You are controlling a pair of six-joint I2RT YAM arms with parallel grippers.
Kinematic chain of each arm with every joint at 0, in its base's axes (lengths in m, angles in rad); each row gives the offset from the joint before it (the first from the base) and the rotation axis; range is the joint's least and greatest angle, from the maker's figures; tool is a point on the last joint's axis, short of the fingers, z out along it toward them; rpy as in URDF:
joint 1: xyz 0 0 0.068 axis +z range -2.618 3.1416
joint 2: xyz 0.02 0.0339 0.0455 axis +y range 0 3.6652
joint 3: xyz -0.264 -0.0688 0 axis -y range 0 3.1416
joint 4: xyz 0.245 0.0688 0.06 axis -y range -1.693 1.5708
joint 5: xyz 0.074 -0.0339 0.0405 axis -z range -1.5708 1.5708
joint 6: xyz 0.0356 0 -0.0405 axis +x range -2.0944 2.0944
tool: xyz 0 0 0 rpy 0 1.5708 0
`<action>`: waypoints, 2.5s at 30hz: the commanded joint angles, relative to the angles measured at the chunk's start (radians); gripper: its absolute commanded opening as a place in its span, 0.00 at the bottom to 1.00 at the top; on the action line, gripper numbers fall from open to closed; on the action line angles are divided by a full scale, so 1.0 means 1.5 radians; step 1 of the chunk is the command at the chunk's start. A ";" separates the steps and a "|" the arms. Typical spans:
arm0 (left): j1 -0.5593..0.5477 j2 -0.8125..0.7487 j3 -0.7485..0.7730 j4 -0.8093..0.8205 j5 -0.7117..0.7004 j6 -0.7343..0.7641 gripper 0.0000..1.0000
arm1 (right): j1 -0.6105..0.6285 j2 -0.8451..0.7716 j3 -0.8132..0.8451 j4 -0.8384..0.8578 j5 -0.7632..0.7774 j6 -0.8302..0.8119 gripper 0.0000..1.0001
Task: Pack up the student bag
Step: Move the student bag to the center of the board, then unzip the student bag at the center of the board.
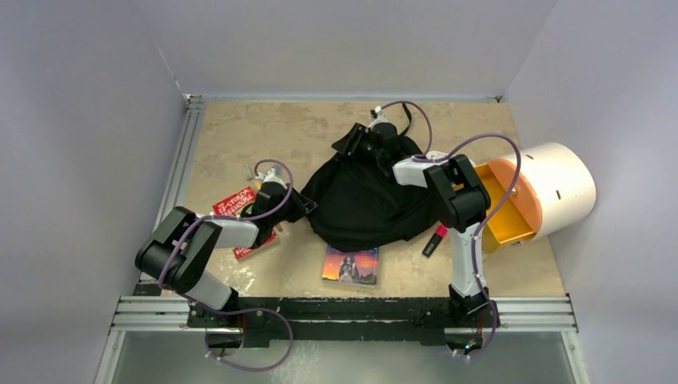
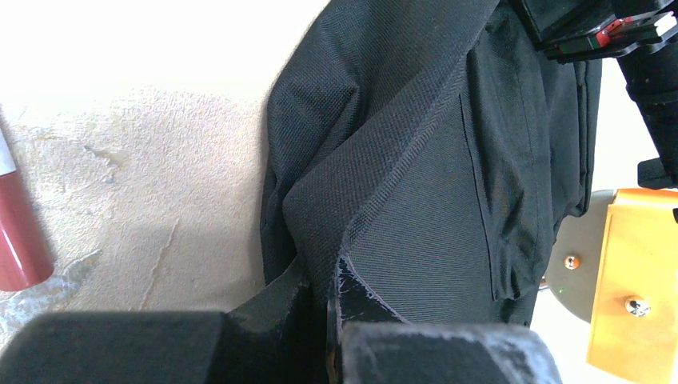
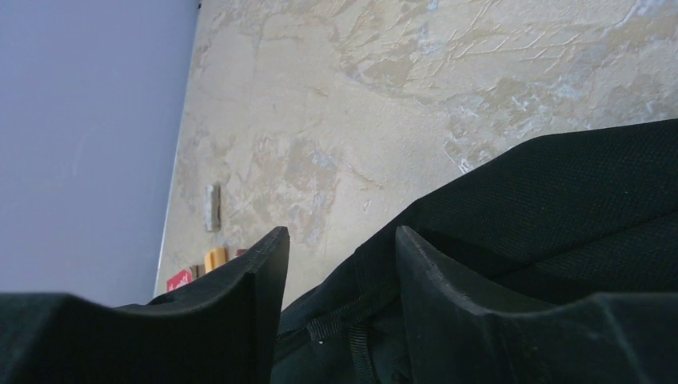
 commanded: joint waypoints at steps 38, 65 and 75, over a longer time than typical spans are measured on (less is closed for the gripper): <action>-0.012 0.015 0.006 0.019 0.020 -0.005 0.00 | 0.005 -0.097 -0.005 -0.118 0.097 0.005 0.52; -0.012 0.023 0.010 0.021 0.023 -0.003 0.00 | 0.012 -0.050 -0.006 -0.100 0.003 0.009 0.43; -0.012 0.022 0.006 0.024 0.022 -0.005 0.00 | 0.013 -0.032 0.015 -0.131 0.028 0.009 0.32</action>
